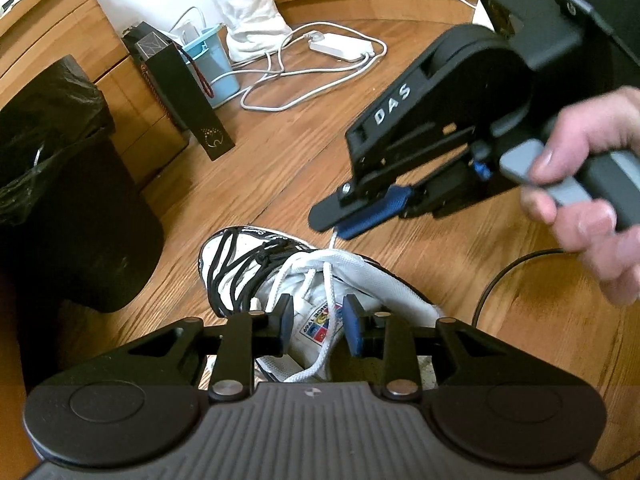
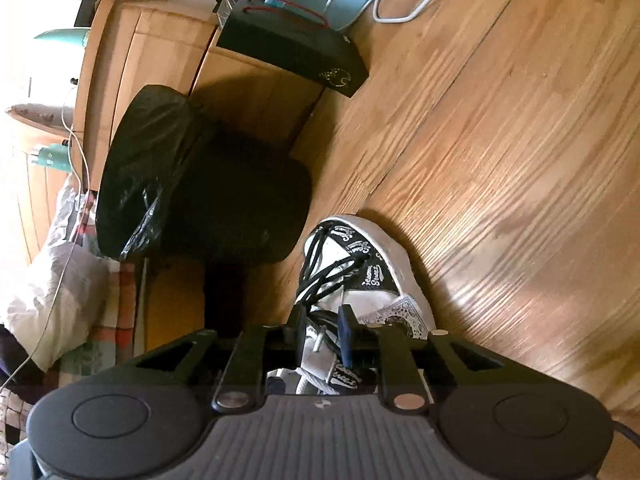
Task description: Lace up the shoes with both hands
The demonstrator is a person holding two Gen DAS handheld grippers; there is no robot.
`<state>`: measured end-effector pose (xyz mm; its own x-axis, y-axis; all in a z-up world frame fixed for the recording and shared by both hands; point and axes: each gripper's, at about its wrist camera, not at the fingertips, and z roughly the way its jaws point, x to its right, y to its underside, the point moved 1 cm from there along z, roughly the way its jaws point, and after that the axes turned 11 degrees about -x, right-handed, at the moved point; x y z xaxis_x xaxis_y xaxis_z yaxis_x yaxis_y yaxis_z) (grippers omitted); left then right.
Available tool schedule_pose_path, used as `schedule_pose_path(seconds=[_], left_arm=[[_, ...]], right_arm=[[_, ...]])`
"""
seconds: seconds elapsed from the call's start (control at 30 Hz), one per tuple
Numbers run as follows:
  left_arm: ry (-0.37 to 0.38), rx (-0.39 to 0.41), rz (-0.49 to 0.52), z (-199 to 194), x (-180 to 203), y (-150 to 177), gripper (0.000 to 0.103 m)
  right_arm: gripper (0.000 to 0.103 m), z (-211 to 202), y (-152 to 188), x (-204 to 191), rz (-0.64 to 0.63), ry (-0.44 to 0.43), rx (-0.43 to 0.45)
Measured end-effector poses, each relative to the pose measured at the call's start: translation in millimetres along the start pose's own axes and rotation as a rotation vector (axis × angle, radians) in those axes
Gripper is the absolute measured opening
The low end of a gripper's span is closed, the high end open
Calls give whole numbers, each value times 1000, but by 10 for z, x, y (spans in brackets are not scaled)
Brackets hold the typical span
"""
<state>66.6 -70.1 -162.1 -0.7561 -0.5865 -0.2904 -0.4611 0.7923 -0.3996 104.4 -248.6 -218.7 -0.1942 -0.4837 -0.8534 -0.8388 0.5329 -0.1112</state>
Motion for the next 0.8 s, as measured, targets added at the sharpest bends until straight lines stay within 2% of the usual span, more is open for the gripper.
schedule_pose_path(seconds=[0.07,0.13,0.3,0.47,0.53,0.67,0.73,0.8], left_arm=[[-4,3,-10,-14,-1,-2,32],[-7,3,-33,-23,-10,11,32],[-13,-6,-97,-24,-25,82,32],[-46,28,-203,-77,-37,166,33],[-64,60,-258,-122,-40,198,38],[-112,90,-335,-167,-77,263,42],[-99,86,-375,-172,-125,304,46],[-87,69,-386,-150,-141,337,47]], right_arm=[[20,29,26,-9,-7,-11,-7],[12,43,53,-16,-13,9,-2],[6,16,48,4,4,-2,15],[4,38,17,-181,-115,78,14],[4,58,36,-269,-183,116,8],[4,46,41,-260,-198,134,13],[4,26,32,-252,-208,143,19],[4,12,11,-250,-207,148,22]])
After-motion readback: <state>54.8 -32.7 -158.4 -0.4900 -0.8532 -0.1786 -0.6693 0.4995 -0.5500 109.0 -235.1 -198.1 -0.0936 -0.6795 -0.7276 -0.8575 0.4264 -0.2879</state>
